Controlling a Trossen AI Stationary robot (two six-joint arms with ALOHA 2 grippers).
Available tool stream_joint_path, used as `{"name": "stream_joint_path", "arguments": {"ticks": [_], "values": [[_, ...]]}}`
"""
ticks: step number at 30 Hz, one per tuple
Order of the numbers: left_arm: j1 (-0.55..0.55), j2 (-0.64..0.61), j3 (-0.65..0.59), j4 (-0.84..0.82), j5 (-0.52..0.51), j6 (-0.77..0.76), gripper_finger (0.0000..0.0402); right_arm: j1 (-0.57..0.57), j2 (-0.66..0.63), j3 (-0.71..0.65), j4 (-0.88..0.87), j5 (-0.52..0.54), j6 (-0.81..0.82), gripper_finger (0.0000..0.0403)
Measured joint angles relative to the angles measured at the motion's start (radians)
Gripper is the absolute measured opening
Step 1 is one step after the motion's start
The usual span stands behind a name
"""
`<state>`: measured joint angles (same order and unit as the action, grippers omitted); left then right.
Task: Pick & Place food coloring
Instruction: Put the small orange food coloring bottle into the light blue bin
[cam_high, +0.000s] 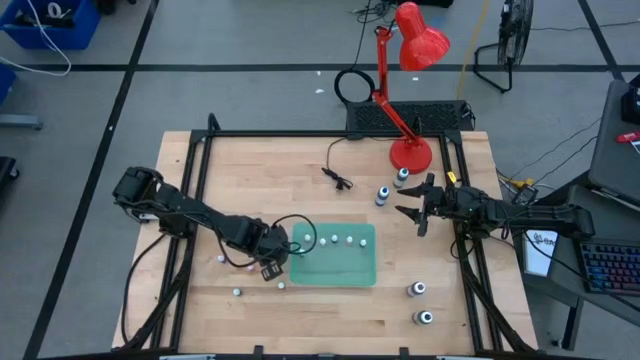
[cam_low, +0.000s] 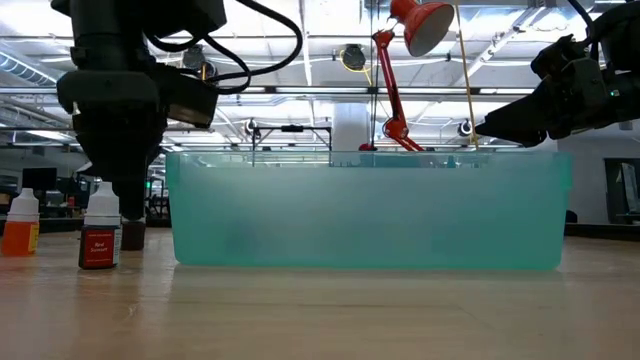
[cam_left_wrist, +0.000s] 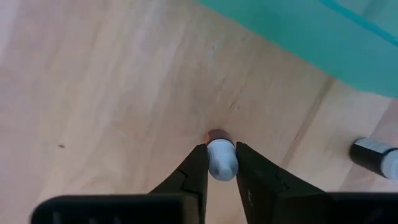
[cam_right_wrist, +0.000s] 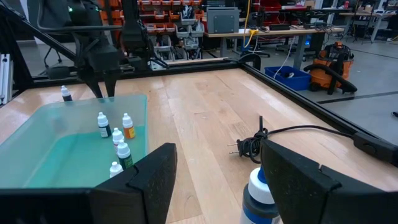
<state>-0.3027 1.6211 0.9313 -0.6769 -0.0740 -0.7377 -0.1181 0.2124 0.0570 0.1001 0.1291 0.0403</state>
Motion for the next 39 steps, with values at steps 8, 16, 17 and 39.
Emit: {"name": "stream_joint_path", "arguments": {"ticks": [8,16,17,39], "values": [[0.000,0.000,0.130,-0.087,-0.023,0.101,0.0056,0.000,0.000,0.000,0.000,0.000,0.000,0.0222],[0.012,0.000,0.431,-0.266,-0.079,0.266,0.0056,0.000,0.000,0.000,0.000,0.000,0.000,0.0222],[0.021,0.000,0.459,-0.260,-0.083,0.297,0.0056,0.000,0.000,0.000,0.000,0.000,0.000,0.0222],[0.164,0.417,0.611,-0.186,0.136,0.612,0.0056,0.000,0.000,0.000,0.000,0.000,0.000,0.0222]]}}
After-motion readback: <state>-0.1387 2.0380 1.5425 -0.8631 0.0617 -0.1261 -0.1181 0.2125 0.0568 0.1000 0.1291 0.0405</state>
